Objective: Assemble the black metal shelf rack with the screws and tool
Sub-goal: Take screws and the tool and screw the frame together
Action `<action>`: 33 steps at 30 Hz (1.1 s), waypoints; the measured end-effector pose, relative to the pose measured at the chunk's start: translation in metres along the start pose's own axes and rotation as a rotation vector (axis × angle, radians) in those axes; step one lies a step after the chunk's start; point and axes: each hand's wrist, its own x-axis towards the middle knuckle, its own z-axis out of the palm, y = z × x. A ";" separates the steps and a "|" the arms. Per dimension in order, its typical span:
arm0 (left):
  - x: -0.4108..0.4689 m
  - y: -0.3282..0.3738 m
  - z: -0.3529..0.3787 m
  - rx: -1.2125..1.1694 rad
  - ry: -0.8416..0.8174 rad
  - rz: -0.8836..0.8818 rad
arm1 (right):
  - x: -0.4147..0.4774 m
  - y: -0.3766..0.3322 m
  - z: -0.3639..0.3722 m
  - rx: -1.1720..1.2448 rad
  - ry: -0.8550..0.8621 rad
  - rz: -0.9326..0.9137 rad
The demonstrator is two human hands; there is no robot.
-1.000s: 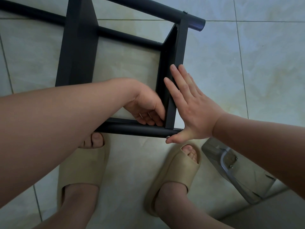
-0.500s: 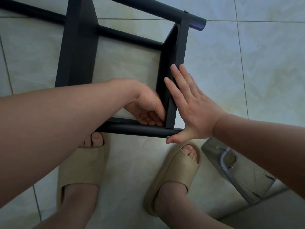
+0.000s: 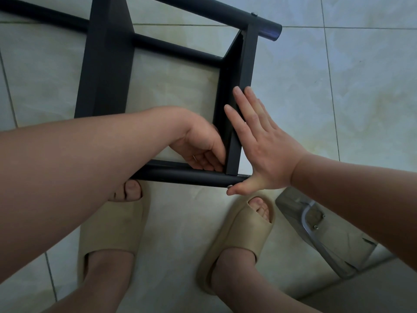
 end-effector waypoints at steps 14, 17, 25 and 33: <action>0.003 -0.002 0.000 -0.013 0.032 -0.003 | 0.000 -0.001 -0.001 -0.007 -0.010 0.007; 0.002 0.000 -0.002 -0.031 0.032 0.005 | 0.000 -0.001 -0.001 -0.007 -0.012 0.008; -0.001 0.001 -0.001 -0.015 0.009 -0.022 | 0.000 -0.001 -0.001 -0.007 -0.015 0.008; -0.002 0.000 -0.002 -0.058 0.001 0.018 | 0.000 -0.001 0.000 -0.001 -0.009 0.003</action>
